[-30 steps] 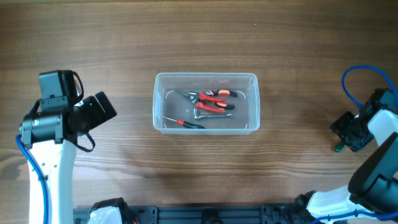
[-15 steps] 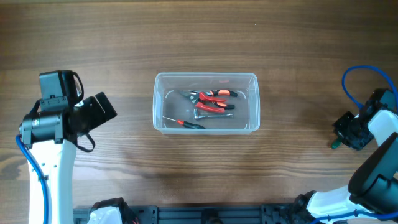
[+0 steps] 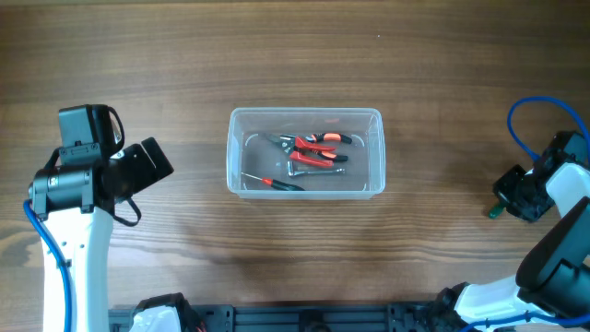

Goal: Pack container
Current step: 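Carry the green screwdriver with the right gripper into the container and release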

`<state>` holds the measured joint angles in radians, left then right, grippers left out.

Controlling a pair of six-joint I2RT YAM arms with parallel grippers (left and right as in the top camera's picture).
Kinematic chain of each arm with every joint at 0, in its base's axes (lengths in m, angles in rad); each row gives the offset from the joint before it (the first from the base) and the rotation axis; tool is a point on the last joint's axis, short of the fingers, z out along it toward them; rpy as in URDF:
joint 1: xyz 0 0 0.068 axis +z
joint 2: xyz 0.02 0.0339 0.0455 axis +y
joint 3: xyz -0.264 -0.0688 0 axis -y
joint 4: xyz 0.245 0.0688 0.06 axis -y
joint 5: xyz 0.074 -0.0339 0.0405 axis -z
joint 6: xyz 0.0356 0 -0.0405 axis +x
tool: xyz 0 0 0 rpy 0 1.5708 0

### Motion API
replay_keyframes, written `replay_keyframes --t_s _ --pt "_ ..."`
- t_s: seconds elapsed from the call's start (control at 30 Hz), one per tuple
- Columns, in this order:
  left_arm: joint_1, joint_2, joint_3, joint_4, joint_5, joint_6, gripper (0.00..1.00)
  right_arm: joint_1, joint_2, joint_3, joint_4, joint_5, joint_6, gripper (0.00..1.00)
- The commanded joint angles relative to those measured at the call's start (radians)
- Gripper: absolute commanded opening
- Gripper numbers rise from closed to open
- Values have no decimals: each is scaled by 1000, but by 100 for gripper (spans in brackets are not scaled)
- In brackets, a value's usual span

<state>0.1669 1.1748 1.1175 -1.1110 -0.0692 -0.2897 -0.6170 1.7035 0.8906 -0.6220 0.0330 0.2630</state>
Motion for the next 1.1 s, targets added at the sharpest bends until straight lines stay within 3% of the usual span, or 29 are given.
replay_keyframes --t_s 0.0,0.17,0.33,0.57,0.67,0.8,1.07 --pt "7 3 8 -2 12 24 100 4 0 23 -24 -113 2 4" --pt "7 3 8 -4 12 24 100 53 -97 134 -67 -243 -81 4" --pt "7 3 8 -4 12 24 100 229 -223 288 -153 -193 -224 4" --pt "7 3 8 -5 12 24 100 608 -320 431 -196 -199 -634 4" --pt "7 3 8 -5 12 24 100 774 -314 434 -205 -198 -829 4" --pt "7 3 8 -5 12 24 100 924 -262 433 -206 -199 -980 4" --pt "7 3 8 -4 12 24 100 1070 -77 433 -215 -203 -1074 4"
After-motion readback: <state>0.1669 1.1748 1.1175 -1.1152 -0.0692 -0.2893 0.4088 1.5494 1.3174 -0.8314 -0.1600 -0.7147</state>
